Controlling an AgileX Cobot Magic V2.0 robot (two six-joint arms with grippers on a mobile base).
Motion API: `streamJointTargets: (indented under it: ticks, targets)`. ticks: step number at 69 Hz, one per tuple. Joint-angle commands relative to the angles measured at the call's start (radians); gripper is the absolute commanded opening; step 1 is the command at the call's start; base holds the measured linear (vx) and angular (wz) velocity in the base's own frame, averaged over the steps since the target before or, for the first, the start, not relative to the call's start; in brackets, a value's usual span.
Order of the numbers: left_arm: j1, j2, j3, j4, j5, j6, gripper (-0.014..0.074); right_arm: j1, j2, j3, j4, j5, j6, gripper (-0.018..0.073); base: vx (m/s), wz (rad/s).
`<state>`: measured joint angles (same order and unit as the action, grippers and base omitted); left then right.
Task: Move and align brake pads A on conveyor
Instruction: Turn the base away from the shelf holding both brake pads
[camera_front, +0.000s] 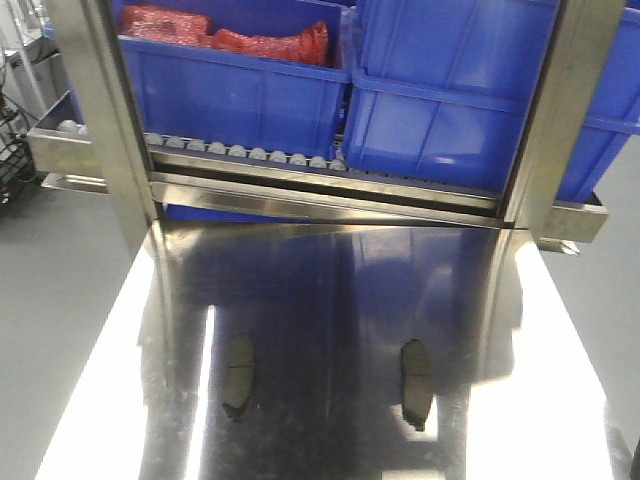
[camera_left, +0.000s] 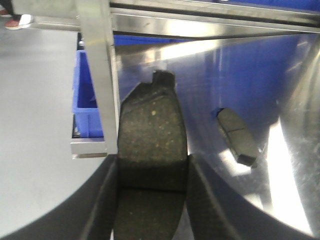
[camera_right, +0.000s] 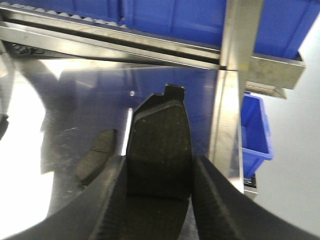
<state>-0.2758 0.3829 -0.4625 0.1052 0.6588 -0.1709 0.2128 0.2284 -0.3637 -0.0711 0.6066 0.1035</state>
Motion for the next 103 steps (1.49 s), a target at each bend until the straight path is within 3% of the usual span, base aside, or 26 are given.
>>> streamJointTargets:
  ticks: [1,103]
  targets:
    - [0.0,0.007,-0.03,0.005,-0.094,-0.001,-0.0006,-0.002,0.008,-0.028,-0.01,-0.098,-0.005,-0.0007,-0.05,0.21]
    - [0.0,0.007,-0.03,0.005,-0.087,-0.001,-0.0006,-0.003,0.012,-0.028,-0.011,-0.091,-0.005,-0.0007,-0.15,0.46]
